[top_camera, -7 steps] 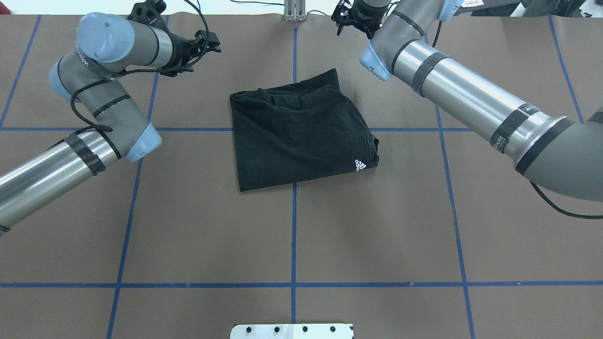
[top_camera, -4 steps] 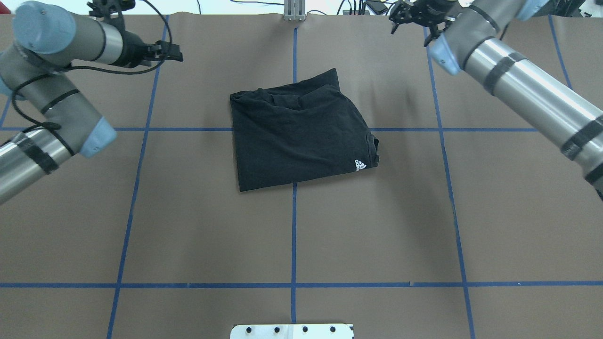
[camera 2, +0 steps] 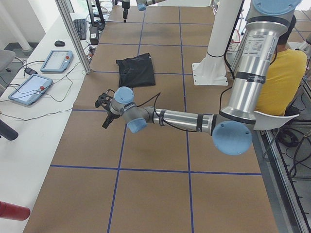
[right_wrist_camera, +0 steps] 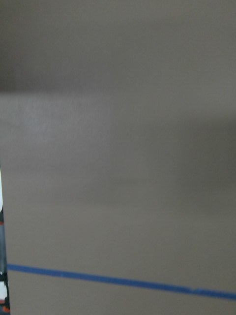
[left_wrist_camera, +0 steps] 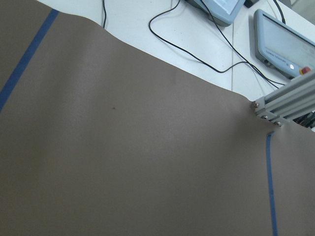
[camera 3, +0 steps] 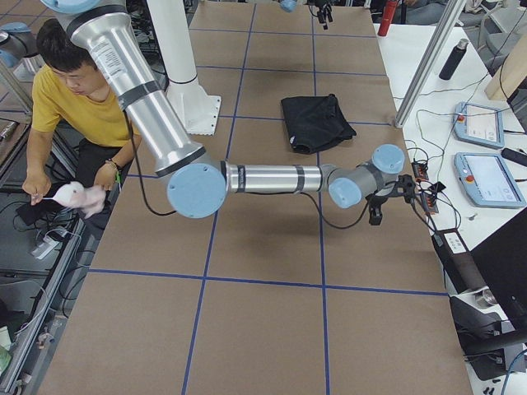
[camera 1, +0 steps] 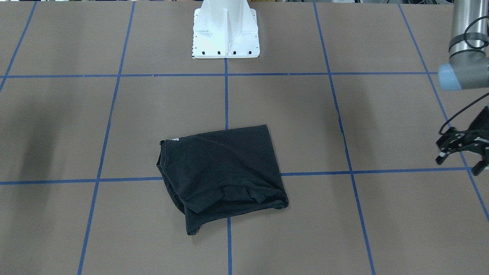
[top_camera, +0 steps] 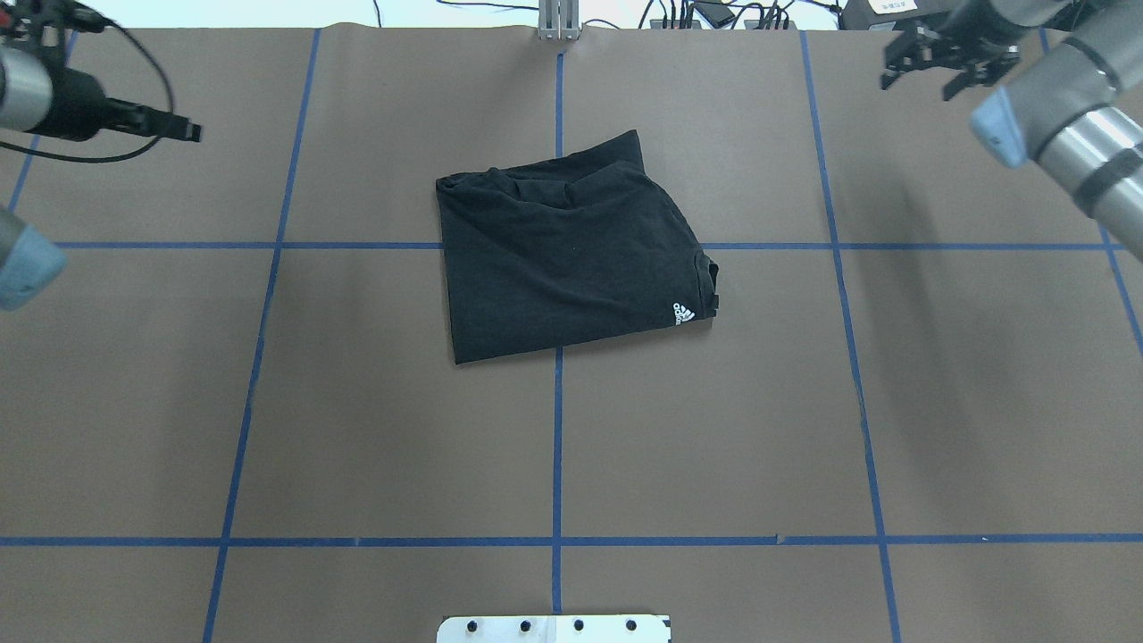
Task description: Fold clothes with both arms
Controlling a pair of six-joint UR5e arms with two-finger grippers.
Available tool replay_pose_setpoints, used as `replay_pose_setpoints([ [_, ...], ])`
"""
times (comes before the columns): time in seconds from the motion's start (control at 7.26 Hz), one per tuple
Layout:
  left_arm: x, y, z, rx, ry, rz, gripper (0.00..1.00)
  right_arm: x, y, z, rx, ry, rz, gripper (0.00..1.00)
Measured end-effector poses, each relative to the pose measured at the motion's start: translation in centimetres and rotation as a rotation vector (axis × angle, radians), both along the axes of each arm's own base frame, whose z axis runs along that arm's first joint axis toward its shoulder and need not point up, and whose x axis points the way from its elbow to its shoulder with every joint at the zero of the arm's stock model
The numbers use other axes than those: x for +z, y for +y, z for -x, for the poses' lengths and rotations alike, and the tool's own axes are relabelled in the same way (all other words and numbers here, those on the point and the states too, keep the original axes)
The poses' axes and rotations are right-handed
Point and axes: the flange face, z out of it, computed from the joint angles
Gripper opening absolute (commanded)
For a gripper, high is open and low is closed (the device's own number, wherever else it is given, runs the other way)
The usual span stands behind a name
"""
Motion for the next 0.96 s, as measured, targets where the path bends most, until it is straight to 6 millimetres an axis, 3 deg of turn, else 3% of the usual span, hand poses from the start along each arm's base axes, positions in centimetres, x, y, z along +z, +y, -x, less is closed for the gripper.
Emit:
replay_pose_setpoints([
  [0.14, 2.7, 2.0, 5.3, 0.024, -0.049, -0.027, 1.00, 4.2, 3.3, -4.1, -0.016, 0.028, -0.012, 1.00],
  [0.28, 5.0, 3.9, 8.7, 0.047, -0.076, -0.026, 1.00, 7.6, 6.0, -6.7, -0.041, 0.053, -0.005, 1.00],
  [0.41, 6.6, 5.3, 10.3, 0.066, -0.086, -0.002, 1.00, 9.9, 8.0, -8.5, -0.071, 0.072, 0.015, 1.00],
  [0.55, 7.1, 5.8, 10.8, 0.084, -0.077, 0.038, 1.00, 10.8, 9.0, -9.8, -0.098, 0.082, 0.043, 1.00],
  [0.69, 6.4, 6.1, 11.1, 0.098, -0.055, 0.074, 1.00, 10.4, 9.6, -10.5, -0.115, 0.087, 0.071, 1.00],
  [0.96, 4.6, 6.6, 11.9, 0.095, -0.039, 0.118, 1.00, 7.1, 11.7, -11.1, -0.125, 0.090, 0.123, 1.00],
])
